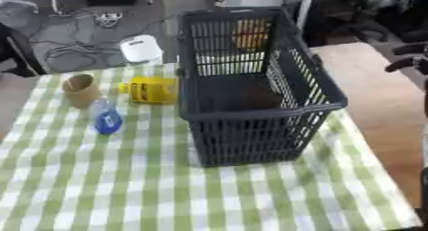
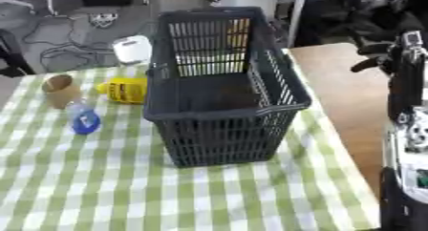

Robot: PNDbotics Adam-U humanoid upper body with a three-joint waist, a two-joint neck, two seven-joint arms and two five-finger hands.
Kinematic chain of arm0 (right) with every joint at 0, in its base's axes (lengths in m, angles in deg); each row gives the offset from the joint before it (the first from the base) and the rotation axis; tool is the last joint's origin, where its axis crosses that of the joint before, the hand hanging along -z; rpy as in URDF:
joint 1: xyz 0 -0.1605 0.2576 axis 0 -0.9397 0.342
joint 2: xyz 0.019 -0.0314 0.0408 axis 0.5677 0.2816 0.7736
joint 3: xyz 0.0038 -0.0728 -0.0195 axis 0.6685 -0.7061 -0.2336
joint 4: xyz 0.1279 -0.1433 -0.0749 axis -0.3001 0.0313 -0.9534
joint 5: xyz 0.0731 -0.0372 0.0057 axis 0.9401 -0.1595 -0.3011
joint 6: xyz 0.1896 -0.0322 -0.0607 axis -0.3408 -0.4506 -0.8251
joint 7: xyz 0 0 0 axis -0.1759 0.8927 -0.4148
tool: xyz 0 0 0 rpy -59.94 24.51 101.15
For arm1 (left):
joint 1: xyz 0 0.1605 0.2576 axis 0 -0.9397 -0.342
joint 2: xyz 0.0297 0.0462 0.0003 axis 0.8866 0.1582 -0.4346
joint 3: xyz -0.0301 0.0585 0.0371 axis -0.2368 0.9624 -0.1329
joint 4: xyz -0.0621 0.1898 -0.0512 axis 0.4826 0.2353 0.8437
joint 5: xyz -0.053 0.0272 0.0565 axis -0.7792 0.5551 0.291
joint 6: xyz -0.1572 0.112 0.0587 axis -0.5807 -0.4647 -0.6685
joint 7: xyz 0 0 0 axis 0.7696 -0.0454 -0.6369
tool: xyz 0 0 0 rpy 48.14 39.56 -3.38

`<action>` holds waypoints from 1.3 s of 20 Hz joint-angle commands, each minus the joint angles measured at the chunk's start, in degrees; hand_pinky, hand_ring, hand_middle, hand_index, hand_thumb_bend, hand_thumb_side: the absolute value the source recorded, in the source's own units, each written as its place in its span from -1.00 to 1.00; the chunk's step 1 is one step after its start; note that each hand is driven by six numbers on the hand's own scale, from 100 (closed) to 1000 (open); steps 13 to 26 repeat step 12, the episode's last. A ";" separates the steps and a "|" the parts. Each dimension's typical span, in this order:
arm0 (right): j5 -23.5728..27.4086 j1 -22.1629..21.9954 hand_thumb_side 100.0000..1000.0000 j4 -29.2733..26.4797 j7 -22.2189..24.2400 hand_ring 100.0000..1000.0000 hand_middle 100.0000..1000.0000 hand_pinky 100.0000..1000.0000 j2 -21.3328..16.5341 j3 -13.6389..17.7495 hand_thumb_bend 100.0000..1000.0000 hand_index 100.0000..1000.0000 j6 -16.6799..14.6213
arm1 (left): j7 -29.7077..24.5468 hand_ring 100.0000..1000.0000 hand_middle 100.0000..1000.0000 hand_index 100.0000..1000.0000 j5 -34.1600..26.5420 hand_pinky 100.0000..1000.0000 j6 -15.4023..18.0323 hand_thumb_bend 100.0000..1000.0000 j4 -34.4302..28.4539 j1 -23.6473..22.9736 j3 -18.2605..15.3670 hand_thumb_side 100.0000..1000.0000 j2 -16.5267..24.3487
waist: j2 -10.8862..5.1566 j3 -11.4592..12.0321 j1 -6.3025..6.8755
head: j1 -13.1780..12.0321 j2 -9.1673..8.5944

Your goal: Pick up objects on the table and place them in the box.

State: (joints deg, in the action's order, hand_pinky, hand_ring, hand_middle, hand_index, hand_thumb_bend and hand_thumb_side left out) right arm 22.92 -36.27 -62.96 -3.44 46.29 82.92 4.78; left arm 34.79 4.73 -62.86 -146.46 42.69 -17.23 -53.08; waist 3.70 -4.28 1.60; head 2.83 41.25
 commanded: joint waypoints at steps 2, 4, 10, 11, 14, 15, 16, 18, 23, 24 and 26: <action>-0.12 0.69 0.23 -0.95 -0.29 0.06 0.14 -0.23 -1.62 0.32 -1.00 0.34 -0.02 | -0.31 0.35 0.28 0.46 0.64 0.21 -0.06 0.32 -1.61 0.52 -0.59 0.25 1.06 | 0.32 0.05 -0.95 | 0.15 -0.29; -0.14 0.68 0.22 -0.96 -0.25 0.06 0.14 -0.23 -1.63 0.30 -1.00 0.34 -0.01 | -0.40 0.35 0.28 0.46 0.76 0.21 -0.12 0.33 -1.70 0.47 -0.54 0.25 1.11 | 0.28 0.02 -0.94 | 0.20 -0.26; -0.20 0.70 0.22 -1.03 -0.23 0.06 0.14 -0.22 -1.61 0.27 -1.00 0.34 0.01 | -0.58 0.35 0.28 0.46 1.39 0.21 -0.35 0.31 -1.79 0.29 -0.59 0.26 0.98 | 0.24 -0.02 -0.91 | 0.34 -0.29; -0.23 0.75 0.22 -1.03 -0.24 0.06 0.14 -0.22 -1.62 0.28 -1.00 0.34 0.01 | -0.59 0.35 0.28 0.46 1.43 0.21 -0.39 0.32 -1.80 0.29 -0.59 0.26 1.00 | 0.23 -0.04 -0.90 | 0.36 -0.25; -0.25 0.77 0.22 -1.05 -0.29 0.06 0.14 -0.22 -1.62 0.32 -1.00 0.34 0.02 | -0.59 0.35 0.28 0.46 1.48 0.21 -0.39 0.32 -1.84 0.35 -0.60 0.26 1.02 | 0.24 -0.06 -0.88 | 0.35 -0.28; -0.25 0.77 0.22 -1.05 -0.29 0.06 0.14 -0.22 -1.62 0.32 -1.00 0.34 0.02 | -0.59 0.35 0.28 0.46 1.48 0.21 -0.39 0.32 -1.84 0.35 -0.60 0.26 1.02 | 0.24 -0.06 -0.88 | 0.35 -0.28; -0.25 0.77 0.22 -1.05 -0.29 0.06 0.14 -0.22 -1.62 0.32 -1.00 0.34 0.02 | -0.59 0.35 0.28 0.46 1.48 0.21 -0.39 0.32 -1.84 0.35 -0.60 0.26 1.02 | 0.24 -0.06 -0.88 | 0.35 -0.28; -0.25 0.77 0.22 -1.05 -0.29 0.06 0.14 -0.22 -1.62 0.32 -1.00 0.34 0.02 | -0.59 0.35 0.28 0.46 1.48 0.21 -0.39 0.32 -1.84 0.35 -0.60 0.26 1.02 | 0.24 -0.06 -0.88 | 0.35 -0.28; -0.25 0.77 0.22 -1.05 -0.29 0.06 0.14 -0.22 -1.62 0.32 -1.00 0.34 0.02 | -0.59 0.35 0.28 0.46 1.48 0.21 -0.39 0.32 -1.84 0.35 -0.60 0.26 1.02 | 0.24 -0.06 -0.88 | 0.35 -0.28; -0.25 0.77 0.22 -1.05 -0.29 0.06 0.14 -0.22 -1.62 0.32 -1.00 0.34 0.02 | -0.59 0.35 0.28 0.46 1.48 0.21 -0.39 0.32 -1.84 0.35 -0.60 0.26 1.02 | 0.24 -0.06 -0.88 | 0.35 -0.28; -0.25 0.77 0.22 -1.05 -0.29 0.06 0.14 -0.22 -1.62 0.32 -1.00 0.34 0.02 | -0.59 0.35 0.28 0.46 1.48 0.21 -0.39 0.32 -1.84 0.35 -0.60 0.26 1.02 | 0.24 -0.06 -0.88 | 0.35 -0.28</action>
